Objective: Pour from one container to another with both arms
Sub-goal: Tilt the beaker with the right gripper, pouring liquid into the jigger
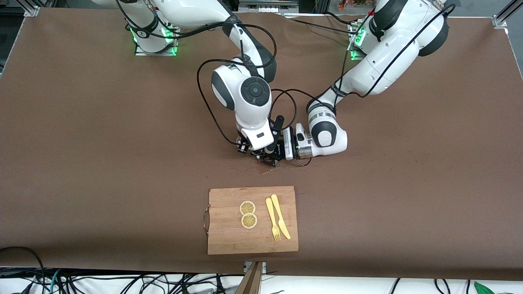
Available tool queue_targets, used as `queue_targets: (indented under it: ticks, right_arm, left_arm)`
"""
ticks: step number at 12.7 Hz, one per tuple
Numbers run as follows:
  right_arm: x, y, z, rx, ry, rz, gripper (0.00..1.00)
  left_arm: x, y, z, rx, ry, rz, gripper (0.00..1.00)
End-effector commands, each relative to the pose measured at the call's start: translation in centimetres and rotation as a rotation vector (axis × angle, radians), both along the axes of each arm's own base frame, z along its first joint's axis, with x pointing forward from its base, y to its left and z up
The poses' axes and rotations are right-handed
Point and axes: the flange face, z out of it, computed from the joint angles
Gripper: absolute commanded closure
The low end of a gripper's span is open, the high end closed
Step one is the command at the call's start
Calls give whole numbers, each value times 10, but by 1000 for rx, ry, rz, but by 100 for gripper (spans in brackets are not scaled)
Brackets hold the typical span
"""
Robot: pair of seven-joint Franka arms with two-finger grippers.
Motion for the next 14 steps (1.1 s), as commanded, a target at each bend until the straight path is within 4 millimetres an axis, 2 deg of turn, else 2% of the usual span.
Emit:
queue_targets:
  ticks: [1, 7, 10, 12, 14]
  right_arm:
    - [0, 6, 6, -17, -27, -7, 69]
    - [2, 5, 7, -17, -30, -6, 68]
    - [7, 0, 13, 4, -27, -15, 67]
    - [22, -20, 24, 67, 6, -66, 67]
    - [43, -53, 29, 189, 92, -75, 67]
  left_arm:
    - [3, -6, 2, -20, -21, 25, 100]
    - [3, -6, 2, -20, -20, 27, 100]
    - [4, -6, 3, -21, -21, 29, 100]
    - [4, -6, 3, -21, -20, 30, 100]
    - [5, -6, 3, -22, -20, 31, 100]
